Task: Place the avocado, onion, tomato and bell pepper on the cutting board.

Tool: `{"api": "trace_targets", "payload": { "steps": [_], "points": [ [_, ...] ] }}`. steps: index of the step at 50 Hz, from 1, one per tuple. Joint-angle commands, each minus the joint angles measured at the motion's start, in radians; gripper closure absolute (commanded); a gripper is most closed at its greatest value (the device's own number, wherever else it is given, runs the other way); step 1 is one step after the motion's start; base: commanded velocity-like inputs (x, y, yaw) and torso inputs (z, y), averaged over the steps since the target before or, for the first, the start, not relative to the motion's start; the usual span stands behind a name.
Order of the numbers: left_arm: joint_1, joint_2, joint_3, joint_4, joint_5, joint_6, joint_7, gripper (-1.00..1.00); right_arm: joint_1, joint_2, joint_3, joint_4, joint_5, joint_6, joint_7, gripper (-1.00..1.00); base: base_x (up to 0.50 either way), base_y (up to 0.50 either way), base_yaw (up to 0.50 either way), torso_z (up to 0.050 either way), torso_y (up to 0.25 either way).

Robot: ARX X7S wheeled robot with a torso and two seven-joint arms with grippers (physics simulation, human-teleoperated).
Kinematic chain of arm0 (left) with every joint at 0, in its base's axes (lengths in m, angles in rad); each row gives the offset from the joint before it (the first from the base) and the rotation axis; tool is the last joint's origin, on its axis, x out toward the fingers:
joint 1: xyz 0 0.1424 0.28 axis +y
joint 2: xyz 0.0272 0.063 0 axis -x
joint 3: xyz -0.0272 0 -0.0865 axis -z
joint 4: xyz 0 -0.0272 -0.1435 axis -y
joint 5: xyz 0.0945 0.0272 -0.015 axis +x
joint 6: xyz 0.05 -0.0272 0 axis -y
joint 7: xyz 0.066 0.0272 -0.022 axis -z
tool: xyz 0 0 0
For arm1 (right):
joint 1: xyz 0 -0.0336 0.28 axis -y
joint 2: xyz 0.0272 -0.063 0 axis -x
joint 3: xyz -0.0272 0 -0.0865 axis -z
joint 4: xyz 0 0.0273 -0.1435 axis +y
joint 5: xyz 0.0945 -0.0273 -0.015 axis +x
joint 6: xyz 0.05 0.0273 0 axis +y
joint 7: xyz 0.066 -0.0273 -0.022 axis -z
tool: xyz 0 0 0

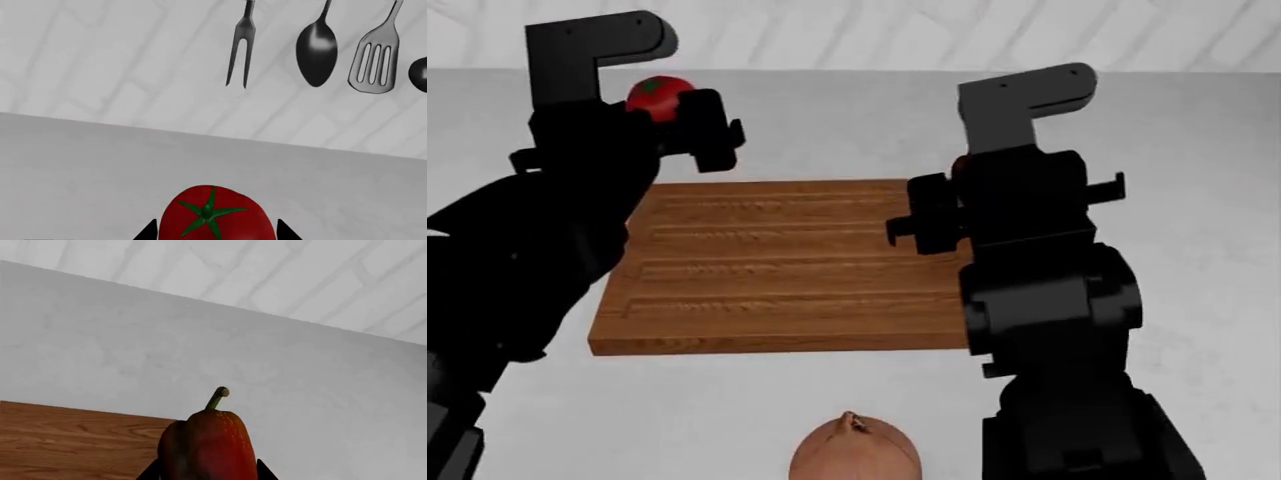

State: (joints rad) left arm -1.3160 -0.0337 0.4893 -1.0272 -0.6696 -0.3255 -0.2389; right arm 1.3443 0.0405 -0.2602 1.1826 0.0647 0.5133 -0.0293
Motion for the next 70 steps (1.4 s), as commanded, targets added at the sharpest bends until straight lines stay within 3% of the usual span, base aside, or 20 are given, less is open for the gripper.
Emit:
{"api": "trace_targets", "payload": {
  "steps": [1,6,7,17,26,29,34,40,43,50,62,63,70],
  "points": [
    [-0.044,0.004,0.048,-0.093,-0.049,0.061,-0.01,1.0,-0.007,-0.027,0.026,0.126,-0.046,-0.031,-0.044,1.0,0.0,0.0,0.0,0.0,0.0],
    [-0.041,0.009,0.059,-0.099,-0.044,0.072,-0.013,1.0,-0.011,-0.027,0.026,0.126,-0.052,-0.036,-0.033,1.0,0.0,0.0,0.0,0.0,0.0],
    [-0.039,0.009,0.061,-0.097,-0.045,0.072,-0.015,1.0,-0.012,-0.027,0.018,0.126,-0.061,-0.046,-0.014,-1.0,0.0,0.0,0.0,0.0,0.0],
    [-0.027,-0.003,0.075,-0.046,-0.053,0.058,-0.032,1.0,0.035,-0.026,0.032,0.126,-0.05,-0.102,-0.012,-1.0,0.0,0.0,0.0,0.0,0.0],
    [-0.036,0.03,0.099,-0.153,-0.05,0.1,-0.018,1.0,0.161,-0.016,0.02,0.125,-0.056,-0.114,0.003,-1.0,0.0,0.0,0.0,0.0,0.0],
    [-0.048,0.033,0.223,-0.21,-0.168,0.122,-0.024,1.0,0.182,-0.011,0.015,0.116,-0.058,-0.096,0.006,-1.0,0.0,0.0,0.0,0.0,0.0],
    [-0.085,0.034,0.525,-0.263,-0.457,0.155,-0.067,1.0,0.045,0.039,0.011,-0.288,-0.052,0.152,-0.012,-1.0,0.0,0.0,0.0,0.0,0.0],
    [-0.083,0.034,0.813,-0.258,-0.693,0.18,-0.126,1.0,-0.001,0.06,0.015,-0.427,-0.039,0.233,-0.02,-1.0,0.0,0.0,0.0,0.0,0.0],
    [-0.069,0.034,0.902,-0.257,-0.78,0.189,-0.134,1.0,-0.002,0.06,0.009,-0.439,-0.036,0.235,-0.028,-1.0,0.0,0.0,0.0,0.0,0.0],
    [-0.043,0.034,1.022,-0.261,-0.867,0.195,-0.162,1.0,-0.021,0.066,0.022,-0.464,-0.02,0.233,-0.027,-1.0,0.0,0.0,0.0,0.0,0.0],
    [-0.015,0.034,1.067,-0.274,-0.888,0.204,-0.199,1.0,-0.038,0.064,0.028,-0.473,-0.003,0.228,-0.021,-1.0,0.0,0.0,0.0,0.0,0.0],
    [-0.016,0.034,1.063,-0.278,-0.893,0.213,-0.211,-1.0,-0.036,0.063,0.026,-0.466,-0.003,0.224,-0.022,-1.0,0.0,0.0,0.0,0.0,0.0],
    [-0.045,0.034,1.064,-0.281,-0.905,0.255,-0.236,-1.0,-0.038,0.06,0.016,-0.466,0.002,0.223,-0.029,-1.0,0.0,0.0,0.0,0.0,0.0]
  ]
}}
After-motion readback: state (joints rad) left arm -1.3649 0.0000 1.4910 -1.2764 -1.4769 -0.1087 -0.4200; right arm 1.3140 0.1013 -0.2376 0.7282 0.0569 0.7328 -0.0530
